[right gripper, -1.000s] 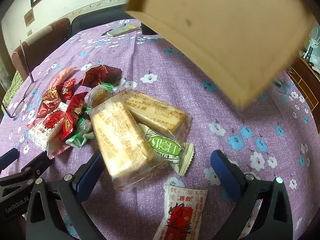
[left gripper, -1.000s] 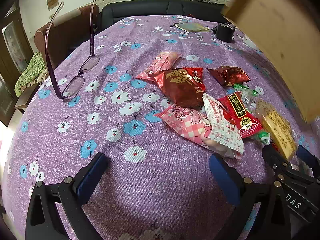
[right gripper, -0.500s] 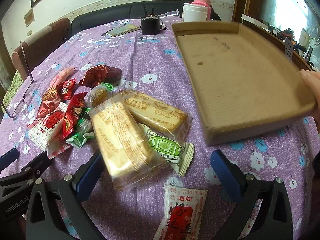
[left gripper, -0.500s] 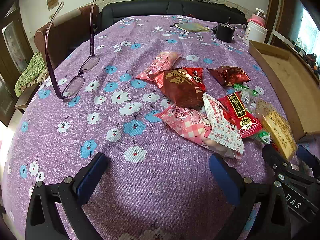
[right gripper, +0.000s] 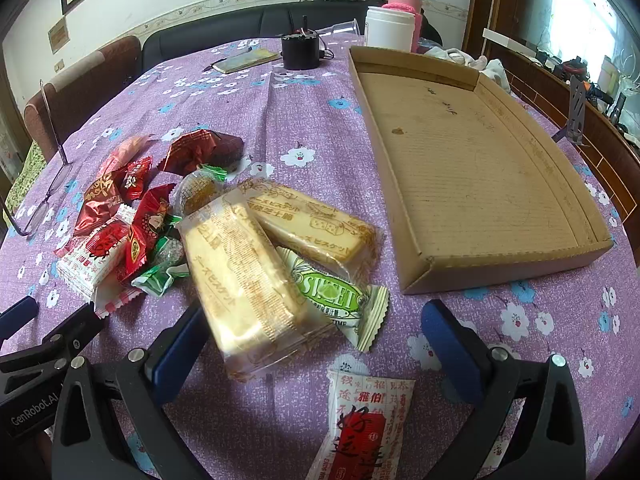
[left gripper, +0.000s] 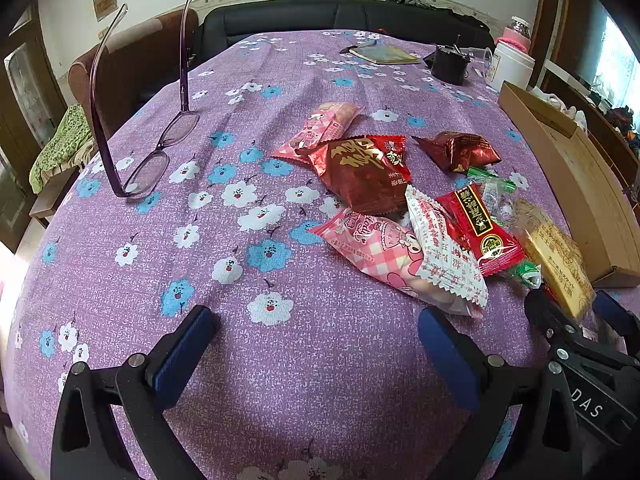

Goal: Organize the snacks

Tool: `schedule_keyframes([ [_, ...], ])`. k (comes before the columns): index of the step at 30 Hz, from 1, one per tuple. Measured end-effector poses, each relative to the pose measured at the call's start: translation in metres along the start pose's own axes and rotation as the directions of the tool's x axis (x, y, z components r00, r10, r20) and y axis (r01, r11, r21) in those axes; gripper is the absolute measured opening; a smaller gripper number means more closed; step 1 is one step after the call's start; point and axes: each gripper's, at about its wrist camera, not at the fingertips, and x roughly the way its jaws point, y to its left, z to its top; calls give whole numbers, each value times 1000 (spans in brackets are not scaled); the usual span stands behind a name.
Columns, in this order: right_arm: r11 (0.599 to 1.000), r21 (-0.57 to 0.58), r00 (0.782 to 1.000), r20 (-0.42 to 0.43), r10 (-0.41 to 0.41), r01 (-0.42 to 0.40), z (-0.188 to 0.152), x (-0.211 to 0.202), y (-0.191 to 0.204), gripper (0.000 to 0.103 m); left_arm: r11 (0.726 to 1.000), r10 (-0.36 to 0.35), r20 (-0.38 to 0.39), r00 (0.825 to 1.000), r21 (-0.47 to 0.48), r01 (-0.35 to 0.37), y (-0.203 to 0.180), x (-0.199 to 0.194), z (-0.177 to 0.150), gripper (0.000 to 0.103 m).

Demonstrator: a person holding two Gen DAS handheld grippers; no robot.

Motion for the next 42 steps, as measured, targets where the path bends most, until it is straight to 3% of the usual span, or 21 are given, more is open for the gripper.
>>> schedule_keyframes([
  [10, 1000, 2, 1000, 2, -3, 3, 0, 1, 0, 103, 1000, 2, 0, 1000, -2, -2, 0, 0, 0, 103],
  [13, 993, -92, 996, -61, 64, -70, 2, 0, -2, 103, 1000, -1, -7, 1000, 2, 1, -1, -1, 0, 103],
  [16, 945, -256, 973, -157, 166, -203, 1, -2, -5, 103, 1000, -22, -4, 1000, 11, 22, -6, -5, -3, 103],
  [18, 918, -272, 956, -135, 260, -288, -5, -8, -13, 103, 999, -45, 3, 999, -3, 45, 1, -7, -4, 103],
  [20, 885, -245, 918, -150, 368, -395, -14, -14, -23, 103, 997, -76, 4, 997, -24, 76, 6, -10, -6, 103],
  [21, 871, -259, 907, -176, 384, -419, -17, -15, -23, 103, 996, -83, 0, 997, -32, 83, 10, -10, -5, 103],
  [22, 869, -298, 916, -193, 350, -395, -16, -14, -21, 103, 994, -101, 3, 995, -46, 101, 13, -12, -5, 103],
  [24, 848, -275, 889, -209, 406, -452, -22, -23, -34, 103, 990, -121, 5, 993, -69, 122, 17, -13, -4, 103],
  [26, 848, -256, 884, -196, 424, -463, -22, -28, -44, 103, 990, -120, -12, 993, -78, 119, 20, -13, -3, 103],
  [27, 850, -240, 882, -176, 438, -470, -24, -33, -52, 103, 983, -153, -6, 988, -99, 151, 22, -14, -4, 103],
  [32, 868, -181, 884, -166, 436, -462, -33, -43, -73, 102, 985, -148, 11, 989, -83, 148, 20, -18, -4, 103],
  [34, 864, -155, 872, -194, 449, -479, -37, -42, -68, 85, 988, -133, 36, 990, -69, 136, 18, -22, -4, 103],
  [35, 862, -162, 871, -204, 447, -480, -38, -40, -65, 81, 989, -132, 45, 990, -65, 135, 17, -23, -4, 103],
  [37, 885, -204, 903, -199, 382, -419, -40, -38, -52, 74, 988, -136, 52, 989, -64, 139, 18, -25, -5, 103],
  [41, 904, -256, 936, -181, 303, -342, -38, -36, -38, 61, 987, -141, 67, 988, -72, 145, 21, -27, -5, 103],
  [42, 908, -281, 947, -173, 270, -311, -38, -35, -34, 50, 986, -143, 88, 986, -72, 149, 22, -29, -6, 103],
])
